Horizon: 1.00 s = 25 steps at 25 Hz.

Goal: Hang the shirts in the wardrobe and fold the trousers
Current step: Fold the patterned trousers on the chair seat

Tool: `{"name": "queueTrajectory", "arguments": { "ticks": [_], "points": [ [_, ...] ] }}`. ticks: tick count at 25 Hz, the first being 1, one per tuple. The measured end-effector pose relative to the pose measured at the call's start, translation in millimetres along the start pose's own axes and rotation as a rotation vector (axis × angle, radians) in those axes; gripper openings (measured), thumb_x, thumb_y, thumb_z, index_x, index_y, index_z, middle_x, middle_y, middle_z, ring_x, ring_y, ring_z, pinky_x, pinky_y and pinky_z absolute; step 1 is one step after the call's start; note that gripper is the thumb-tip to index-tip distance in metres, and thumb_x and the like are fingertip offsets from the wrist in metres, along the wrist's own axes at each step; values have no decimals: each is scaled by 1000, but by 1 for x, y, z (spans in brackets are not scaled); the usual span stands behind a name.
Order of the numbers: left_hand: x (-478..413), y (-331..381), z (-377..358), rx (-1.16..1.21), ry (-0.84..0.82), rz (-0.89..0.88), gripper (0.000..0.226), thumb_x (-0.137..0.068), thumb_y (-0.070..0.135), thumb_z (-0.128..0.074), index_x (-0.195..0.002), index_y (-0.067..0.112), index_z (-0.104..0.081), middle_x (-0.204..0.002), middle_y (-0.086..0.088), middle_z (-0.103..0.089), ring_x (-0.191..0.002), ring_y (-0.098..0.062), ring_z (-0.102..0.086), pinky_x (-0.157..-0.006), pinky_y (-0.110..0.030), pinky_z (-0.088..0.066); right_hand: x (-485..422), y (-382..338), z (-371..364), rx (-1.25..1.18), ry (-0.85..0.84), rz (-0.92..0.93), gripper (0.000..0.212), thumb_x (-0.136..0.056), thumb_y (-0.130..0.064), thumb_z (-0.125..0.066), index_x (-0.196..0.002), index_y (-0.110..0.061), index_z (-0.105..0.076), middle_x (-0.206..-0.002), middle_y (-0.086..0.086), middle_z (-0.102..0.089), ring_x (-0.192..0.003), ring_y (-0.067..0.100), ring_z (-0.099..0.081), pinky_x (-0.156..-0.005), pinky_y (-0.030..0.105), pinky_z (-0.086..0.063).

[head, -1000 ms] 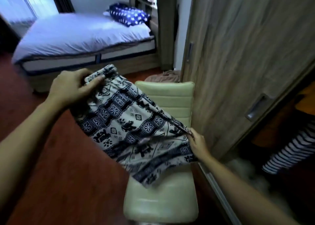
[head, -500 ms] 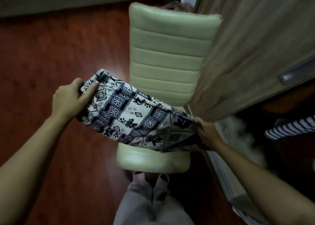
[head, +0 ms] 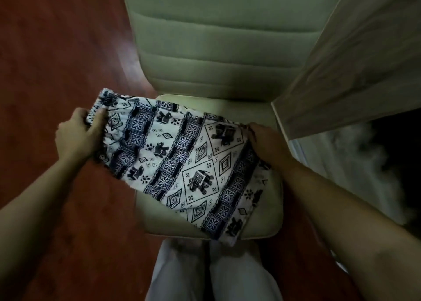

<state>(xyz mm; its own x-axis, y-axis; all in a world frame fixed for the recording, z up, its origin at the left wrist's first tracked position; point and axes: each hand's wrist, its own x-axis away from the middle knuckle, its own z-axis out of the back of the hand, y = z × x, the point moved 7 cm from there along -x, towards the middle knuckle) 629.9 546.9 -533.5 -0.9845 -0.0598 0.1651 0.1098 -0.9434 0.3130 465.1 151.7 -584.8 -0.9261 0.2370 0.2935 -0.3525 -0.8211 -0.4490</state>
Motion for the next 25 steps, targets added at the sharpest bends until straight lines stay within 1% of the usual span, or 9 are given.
{"name": "queueTrajectory", "arguments": {
  "ticks": [3, 6, 8, 10, 14, 16, 19, 22, 25],
  "points": [
    [-15, -7, -7, 37, -39, 11, 75, -77, 82, -32, -102, 15, -54, -80, -16, -65, -74, -36, -63, -70, -48, -54, -9, 15, 0, -47, 38, -84, 31, -99, -28, -40, -106, -3, -57, -101, 19, -66, -86, 29, -62, -56, 24, -25],
    [-18, -6, -13, 140, -176, 9, 67, -73, 82, -43, -96, 20, -54, -82, -12, -65, -72, -32, -65, -69, -50, -56, 3, 33, -1, -20, -17, -141, 45, -91, -42, -53, -119, -8, -53, -109, 15, -66, -97, 29, -63, -65, 21, -35],
    [-18, -3, -15, 163, -273, -6, 56, -74, 72, -55, -101, 23, -53, -88, -8, -66, -76, -29, -66, -74, -49, -56, 11, 44, 2, -29, -38, -94, 43, -88, -35, -60, -119, -6, -53, -105, 16, -66, -92, 29, -63, -69, 27, -45],
    [-17, 2, -15, 139, -340, -50, 60, -71, 63, -63, -112, 22, -51, -93, -8, -66, -78, -27, -66, -76, -48, -56, 12, 53, 7, -100, -40, -82, 27, -92, -19, -56, -113, -1, -57, -96, 19, -66, -80, 24, -61, -62, 25, -41],
    [-15, 6, -13, -97, -263, -131, 72, -73, 70, -51, -120, 17, -45, -97, -13, -66, -79, -32, -65, -70, -48, -56, 6, 57, 7, 8, -16, -131, 13, -92, -8, -54, -93, -1, -63, -87, 15, -64, -69, 17, -50, -59, 22, -34],
    [-14, 8, -11, -152, -187, -138, 65, -77, 69, -49, -113, 15, -47, -95, -16, -66, -81, -35, -64, -69, -46, -55, 8, 54, 19, 148, 210, -122, 10, -78, -1, -68, -87, -2, -63, -83, 14, -63, -65, 23, -54, -56, 28, -44],
    [-8, 23, -4, -137, -180, -94, 53, -78, 58, -62, -99, 11, -49, -96, -22, -65, -86, -40, -61, -70, -46, -52, 25, 28, 4, 250, 238, 20, 34, -86, -14, -55, -116, 3, -55, -116, 26, -60, -101, 34, -59, -83, 42, -50],
    [15, 59, 15, -182, -206, -142, 48, -76, 48, -68, -96, 12, -44, -98, -24, -62, -90, -44, -59, -69, -44, -47, 51, -3, -38, 176, -64, 92, 52, -93, -30, -35, -138, -4, -39, -149, 15, -34, -136, 31, -34, -110, 50, -30],
    [61, 106, 24, -182, -122, -214, 42, -79, 40, -66, -95, 12, -39, -102, -22, -58, -92, -44, -57, -68, -43, -43, 67, -10, -59, 165, -241, -4, 59, -93, -35, -18, -149, -17, -13, -158, 2, -1, -146, 20, -1, -117, 44, -4]
  ]
}}
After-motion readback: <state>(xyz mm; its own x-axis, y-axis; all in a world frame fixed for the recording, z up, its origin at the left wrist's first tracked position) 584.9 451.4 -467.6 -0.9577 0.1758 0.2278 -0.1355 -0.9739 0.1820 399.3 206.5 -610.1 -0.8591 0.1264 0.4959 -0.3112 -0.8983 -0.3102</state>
